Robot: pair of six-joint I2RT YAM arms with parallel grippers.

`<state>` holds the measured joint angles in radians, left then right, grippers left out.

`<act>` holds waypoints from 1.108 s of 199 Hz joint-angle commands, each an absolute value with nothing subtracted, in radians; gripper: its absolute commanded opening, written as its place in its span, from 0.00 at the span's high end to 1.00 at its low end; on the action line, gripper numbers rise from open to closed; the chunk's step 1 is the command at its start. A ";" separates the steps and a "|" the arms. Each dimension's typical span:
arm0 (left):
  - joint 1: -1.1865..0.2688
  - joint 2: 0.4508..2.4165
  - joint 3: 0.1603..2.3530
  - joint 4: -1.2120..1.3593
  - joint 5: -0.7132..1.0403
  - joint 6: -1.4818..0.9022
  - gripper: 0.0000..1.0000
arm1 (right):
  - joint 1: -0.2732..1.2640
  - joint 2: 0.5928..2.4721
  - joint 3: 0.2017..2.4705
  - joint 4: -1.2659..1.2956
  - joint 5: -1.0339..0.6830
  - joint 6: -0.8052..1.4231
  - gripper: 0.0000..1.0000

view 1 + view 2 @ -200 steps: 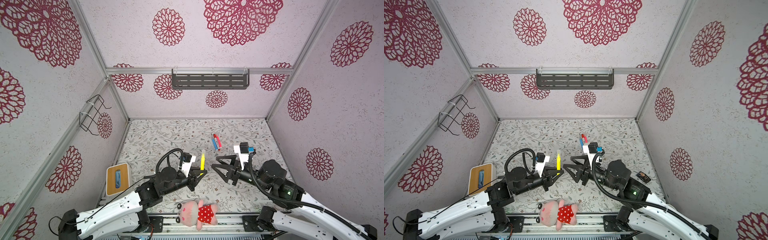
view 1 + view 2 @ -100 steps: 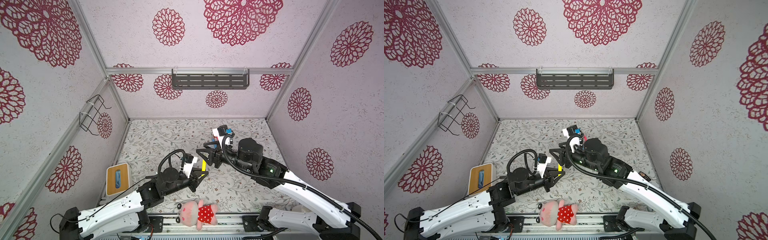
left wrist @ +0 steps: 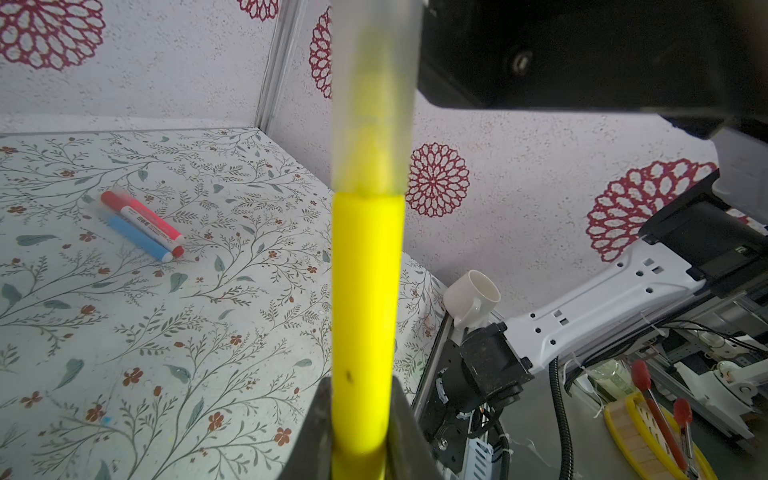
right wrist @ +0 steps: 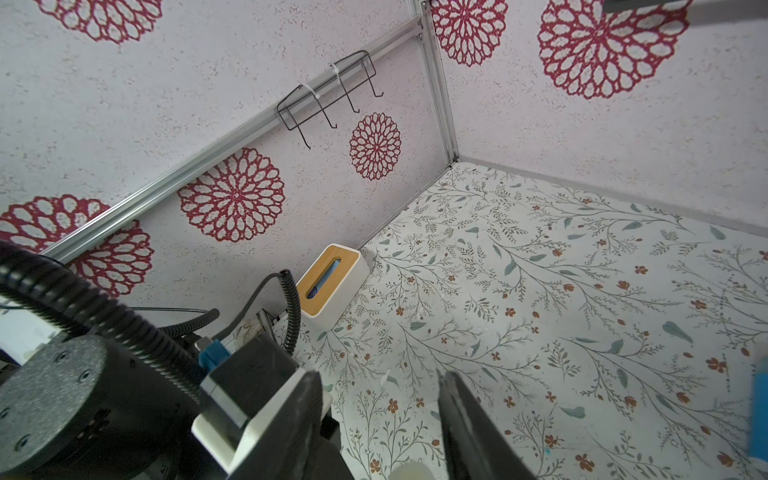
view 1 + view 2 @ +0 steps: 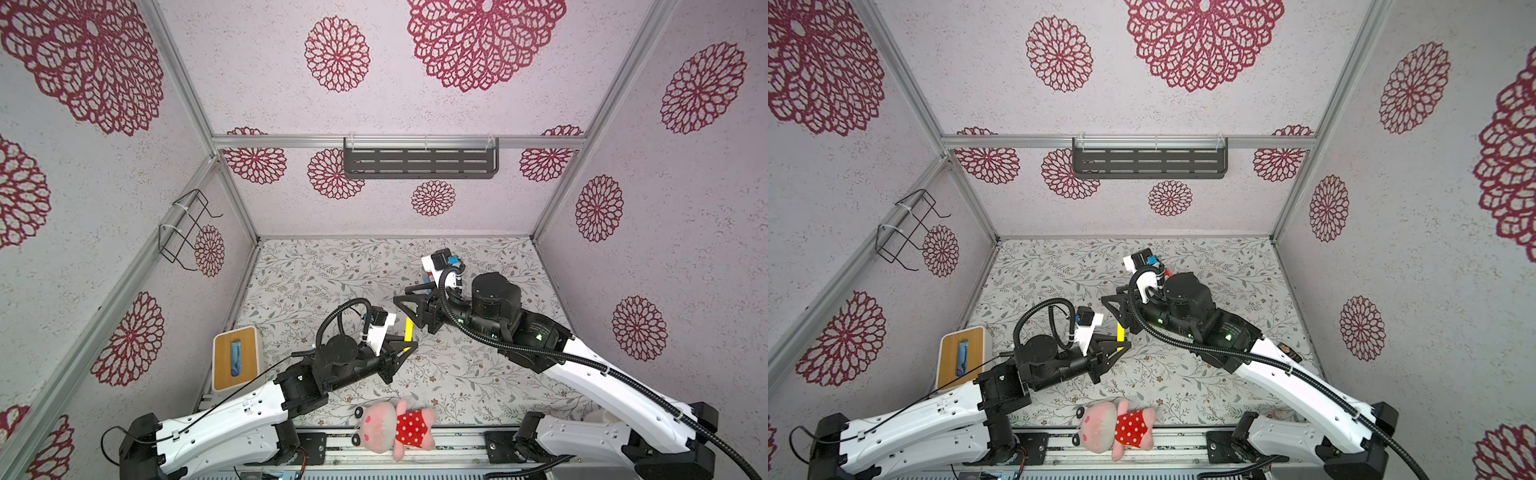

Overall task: Insert the pens into the pen caps
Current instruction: 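Open the right gripper and draw it back from the capped highlighter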

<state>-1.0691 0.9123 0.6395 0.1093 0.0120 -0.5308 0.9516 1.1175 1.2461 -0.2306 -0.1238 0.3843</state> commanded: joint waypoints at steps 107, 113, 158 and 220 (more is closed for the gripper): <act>-1.082 0.923 0.683 0.126 0.005 -0.510 1.00 | 0.925 1.136 1.286 -0.222 -0.176 0.378 0.80; -1.081 0.923 0.684 0.126 0.003 -0.510 1.00 | 0.925 1.138 1.282 -0.224 -0.181 0.375 0.84; -1.080 0.901 0.683 0.111 -0.025 -0.500 1.00 | 0.926 1.130 1.214 -0.223 -0.217 0.390 1.00; -1.064 0.895 0.707 0.090 -0.052 -0.498 1.00 | 0.946 1.098 1.064 -0.196 -0.220 0.432 1.00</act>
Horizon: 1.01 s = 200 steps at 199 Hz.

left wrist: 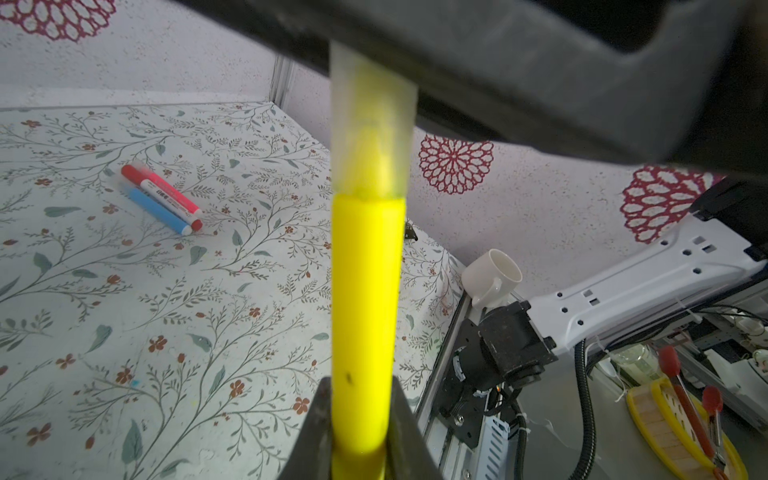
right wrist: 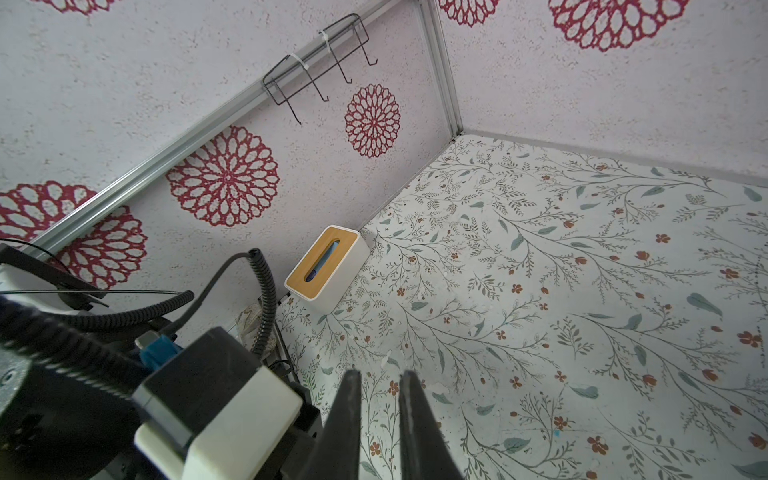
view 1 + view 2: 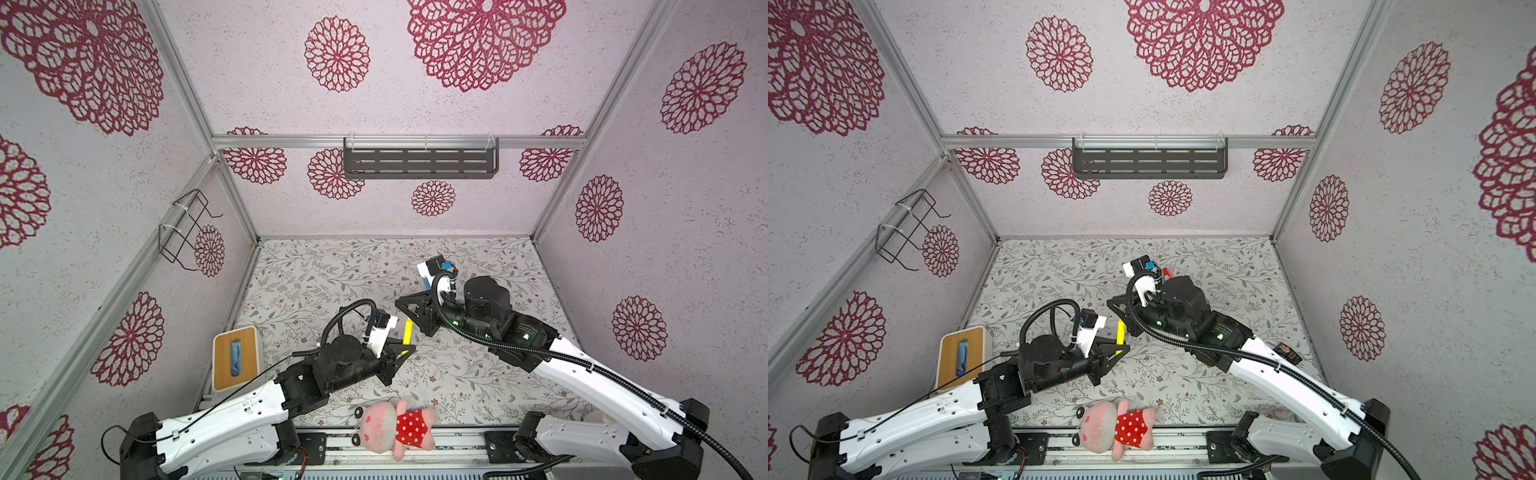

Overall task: Insert the pens into the pen caps
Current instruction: 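Open the right gripper and draw it back from the capped highlighter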

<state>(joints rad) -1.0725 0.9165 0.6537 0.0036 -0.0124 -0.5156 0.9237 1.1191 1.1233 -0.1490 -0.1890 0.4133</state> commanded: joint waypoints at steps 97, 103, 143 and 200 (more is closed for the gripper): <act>-0.970 0.896 0.713 0.124 0.016 -0.526 1.00 | 1.025 1.068 0.876 -0.143 -0.137 0.501 1.00; -0.965 0.898 0.713 0.125 0.020 -0.528 1.00 | 1.033 1.070 0.865 -0.140 -0.126 0.506 1.00; -0.942 0.902 0.721 0.124 0.034 -0.531 1.00 | 1.081 1.082 0.794 -0.097 -0.077 0.538 1.00; -0.906 0.891 0.719 0.114 0.035 -0.529 1.00 | 1.124 1.109 0.686 -0.013 -0.064 0.593 1.00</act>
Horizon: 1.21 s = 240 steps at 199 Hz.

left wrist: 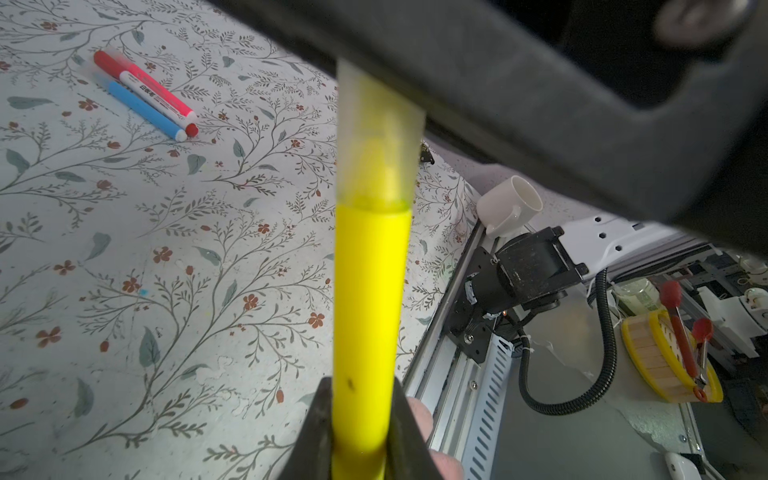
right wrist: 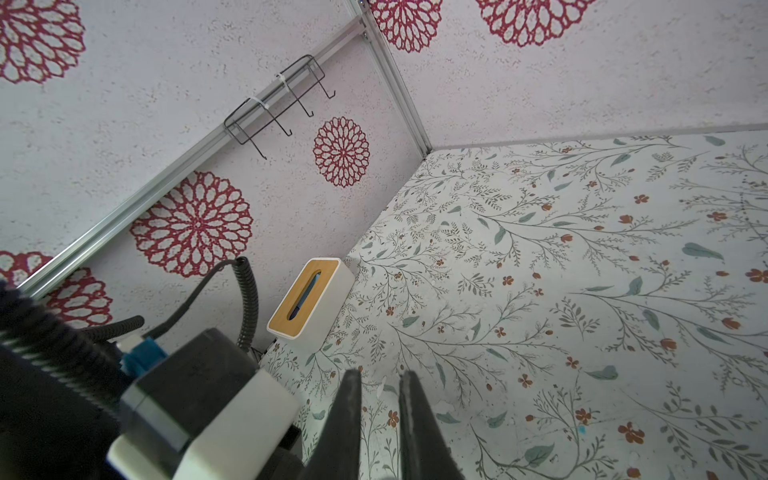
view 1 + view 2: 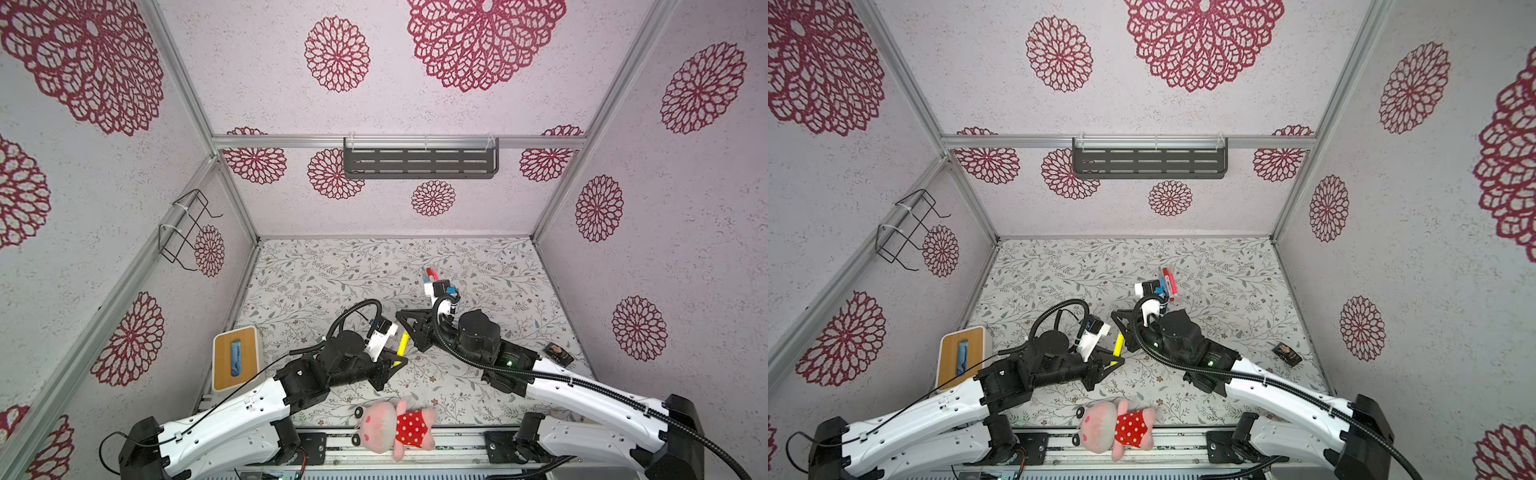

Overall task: Insert the pens into the pen caps
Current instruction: 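Open the right gripper and draw it back from the capped highlighter, then carry the capped highlighter to the markers with the left gripper while the right arm retracts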

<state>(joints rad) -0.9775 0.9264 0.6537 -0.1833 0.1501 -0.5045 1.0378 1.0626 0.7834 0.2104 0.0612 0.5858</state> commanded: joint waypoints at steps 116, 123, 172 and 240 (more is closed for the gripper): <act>-0.841 0.954 0.695 0.024 0.051 -0.530 1.00 | 1.095 1.076 0.736 -0.083 0.001 0.548 0.96; -0.840 0.972 0.690 0.016 0.058 -0.547 1.00 | 1.075 1.050 0.751 -0.101 -0.005 0.534 0.80; -0.841 1.044 0.655 0.005 0.018 -0.572 1.00 | 0.906 0.820 0.804 -0.252 0.100 0.470 0.35; -0.812 1.305 0.837 -0.072 -0.044 -0.588 1.00 | 0.818 0.507 0.674 -0.391 0.220 0.530 0.32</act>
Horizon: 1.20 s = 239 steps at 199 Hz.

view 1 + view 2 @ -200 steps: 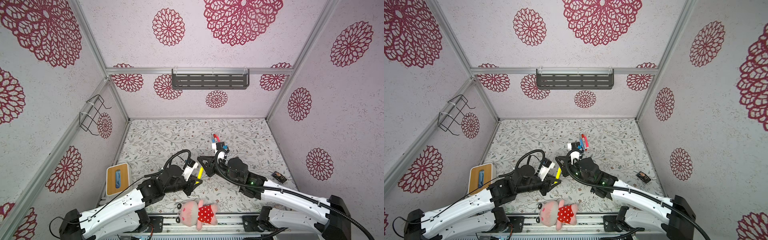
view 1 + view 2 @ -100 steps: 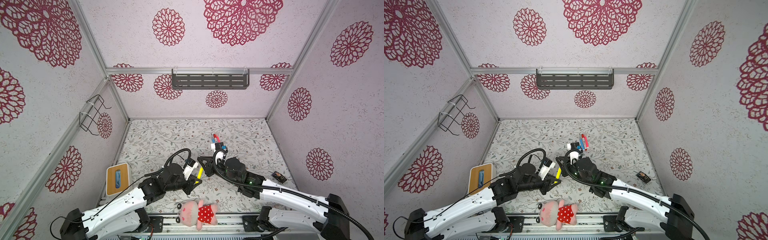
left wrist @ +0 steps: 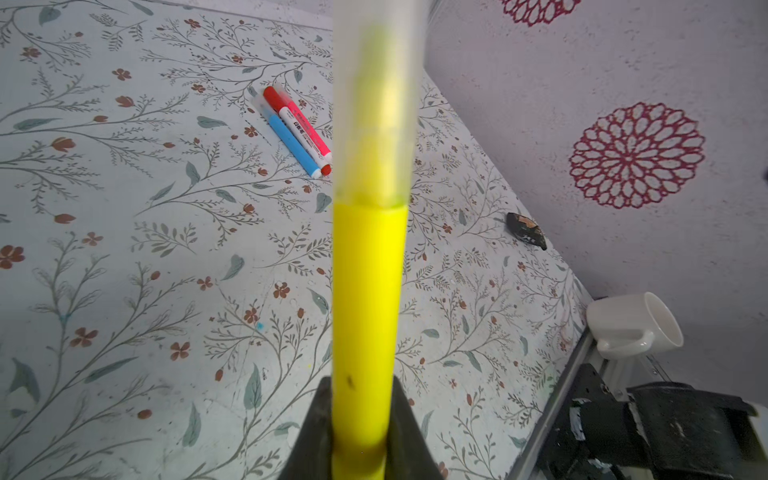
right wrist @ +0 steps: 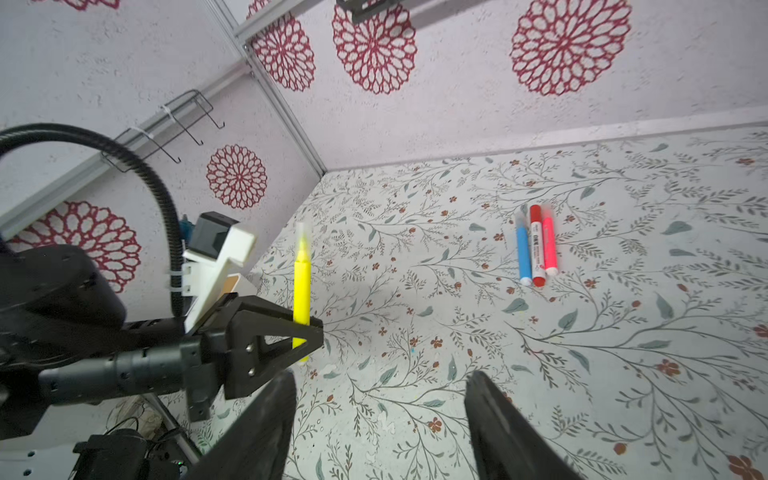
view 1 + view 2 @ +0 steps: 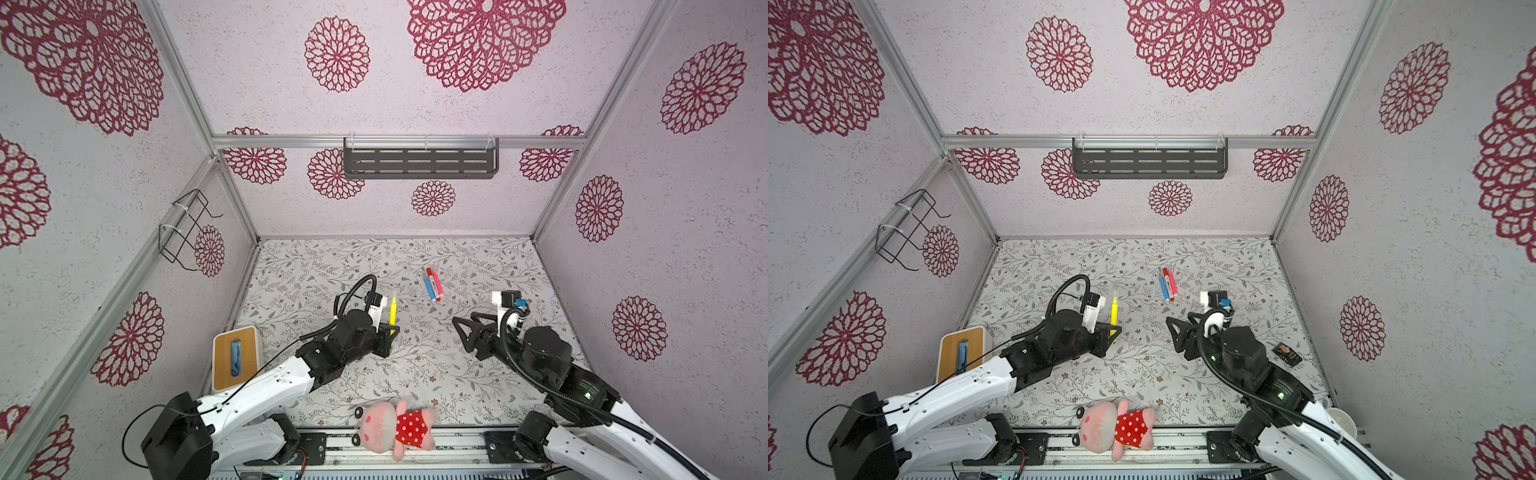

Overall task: Insert the pens into the pen caps
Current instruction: 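Carry the capped highlighter to the markers with the left gripper while the right arm retracts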

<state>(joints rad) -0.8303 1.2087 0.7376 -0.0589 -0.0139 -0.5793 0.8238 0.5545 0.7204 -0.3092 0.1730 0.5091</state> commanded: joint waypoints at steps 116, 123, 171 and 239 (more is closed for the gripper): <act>-0.664 2.031 1.489 -0.308 0.037 -0.708 1.00 | 0.818 0.217 0.605 -0.563 0.241 0.628 0.33; -0.663 2.054 1.513 -0.313 0.040 -0.715 1.00 | 0.818 0.209 0.602 -0.564 0.239 0.630 0.33; -0.663 2.172 1.647 -0.365 0.061 -0.766 0.98 | 0.817 0.188 0.588 -0.561 0.229 0.638 0.33; -0.665 2.306 1.800 -0.410 0.104 -0.808 0.85 | 0.818 0.186 0.598 -0.569 0.225 0.631 0.34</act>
